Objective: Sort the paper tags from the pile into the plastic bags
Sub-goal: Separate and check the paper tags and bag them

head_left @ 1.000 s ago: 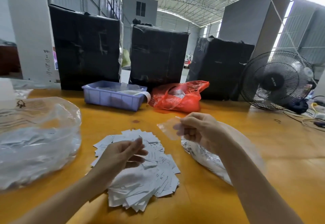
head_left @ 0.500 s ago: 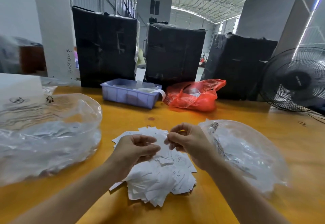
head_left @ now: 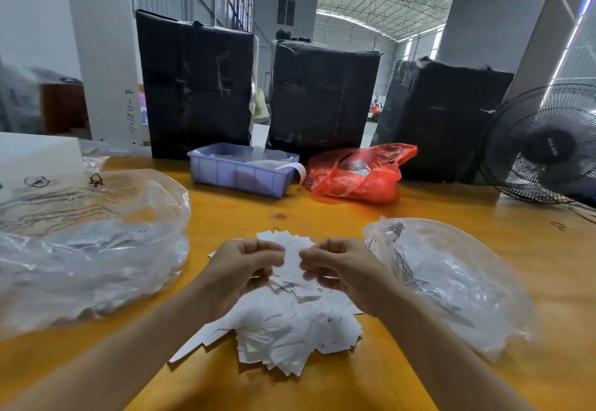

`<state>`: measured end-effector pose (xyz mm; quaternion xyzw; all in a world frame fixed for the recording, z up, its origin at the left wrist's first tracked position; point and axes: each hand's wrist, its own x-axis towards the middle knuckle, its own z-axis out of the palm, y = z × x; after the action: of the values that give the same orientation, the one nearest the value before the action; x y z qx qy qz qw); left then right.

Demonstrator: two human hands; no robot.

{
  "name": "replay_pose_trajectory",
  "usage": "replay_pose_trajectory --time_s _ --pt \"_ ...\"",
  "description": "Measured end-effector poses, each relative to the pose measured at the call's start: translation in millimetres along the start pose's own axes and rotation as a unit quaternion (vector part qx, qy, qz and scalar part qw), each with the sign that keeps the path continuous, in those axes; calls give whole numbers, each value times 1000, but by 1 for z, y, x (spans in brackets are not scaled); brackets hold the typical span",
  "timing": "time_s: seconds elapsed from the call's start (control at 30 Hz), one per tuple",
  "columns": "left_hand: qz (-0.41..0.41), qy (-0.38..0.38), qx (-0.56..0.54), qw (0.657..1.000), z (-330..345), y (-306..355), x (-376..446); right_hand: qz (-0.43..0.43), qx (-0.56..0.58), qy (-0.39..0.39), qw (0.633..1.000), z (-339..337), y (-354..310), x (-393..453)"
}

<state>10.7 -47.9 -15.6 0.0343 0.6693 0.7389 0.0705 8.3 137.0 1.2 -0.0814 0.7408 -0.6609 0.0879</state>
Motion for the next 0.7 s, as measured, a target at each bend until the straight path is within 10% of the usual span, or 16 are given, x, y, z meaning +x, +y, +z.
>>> replay_pose_trajectory --time_s 0.2,0.43,0.7 --pt "-29 21 -104 994 11 -7 -2 -41 71 69 994 22 6 0" --pt "24 136 -176 975 -1 -3 4 -148 -415 136 887 11 34 15" --pt "13 145 -86 986 -2 -11 6 -104 -461 88 877 7 49 28"
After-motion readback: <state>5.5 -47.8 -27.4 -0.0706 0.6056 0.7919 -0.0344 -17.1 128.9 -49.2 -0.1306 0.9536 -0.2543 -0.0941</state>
